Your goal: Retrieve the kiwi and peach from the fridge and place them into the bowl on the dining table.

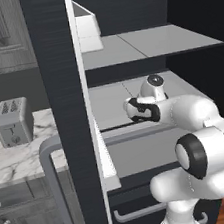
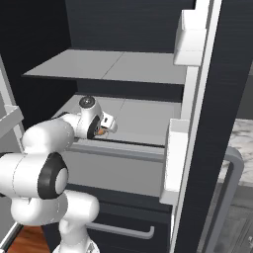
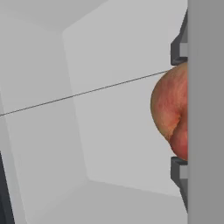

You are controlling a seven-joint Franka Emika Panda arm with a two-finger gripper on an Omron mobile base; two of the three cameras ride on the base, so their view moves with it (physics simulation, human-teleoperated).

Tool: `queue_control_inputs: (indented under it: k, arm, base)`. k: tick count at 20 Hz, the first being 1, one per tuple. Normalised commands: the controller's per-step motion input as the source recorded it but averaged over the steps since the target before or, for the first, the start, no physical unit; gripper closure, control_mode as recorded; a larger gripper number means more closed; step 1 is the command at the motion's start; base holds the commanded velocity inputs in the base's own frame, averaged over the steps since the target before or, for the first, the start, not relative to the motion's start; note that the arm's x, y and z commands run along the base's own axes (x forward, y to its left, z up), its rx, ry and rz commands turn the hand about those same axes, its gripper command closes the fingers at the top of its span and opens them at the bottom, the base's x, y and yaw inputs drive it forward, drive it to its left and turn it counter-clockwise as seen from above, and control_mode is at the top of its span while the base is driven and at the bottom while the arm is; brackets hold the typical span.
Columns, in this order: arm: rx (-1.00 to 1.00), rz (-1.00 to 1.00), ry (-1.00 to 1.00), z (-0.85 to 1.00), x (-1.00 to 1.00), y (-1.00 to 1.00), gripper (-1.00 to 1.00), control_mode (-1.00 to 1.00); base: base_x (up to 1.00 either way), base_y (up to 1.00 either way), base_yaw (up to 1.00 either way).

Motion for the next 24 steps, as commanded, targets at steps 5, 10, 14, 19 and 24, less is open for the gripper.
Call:
queue_control_inputs:
  k: [5, 10, 14, 19, 24]
  arm:
    - [0.01, 0.07, -0.17, 0.98, -1.0, -0.25, 1.0, -1.0]
    - [0.0, 0.07, -0.02, 1.0, -1.0, -0.03, 1.0, -1.0]
    - [-0.01, 0.09, 0.0, 1.0, -1.0, 0.0, 1.0, -1.0]
    - [0.0, 0.02, -0.01, 0.98, -1.0, -0.18, 1.0, -1.0]
    - [0.0, 0.0, -0.06, 0.66, -1.0, -0.54, 1.0, -1.0]
  base:
    - [0.0, 0.0, 0.0]
    - [0.0, 0.0, 0.0]
    - [0.0, 0.0, 0.0]
    - [0.0, 0.0, 0.0]
    - [0.0, 0.0, 0.0]
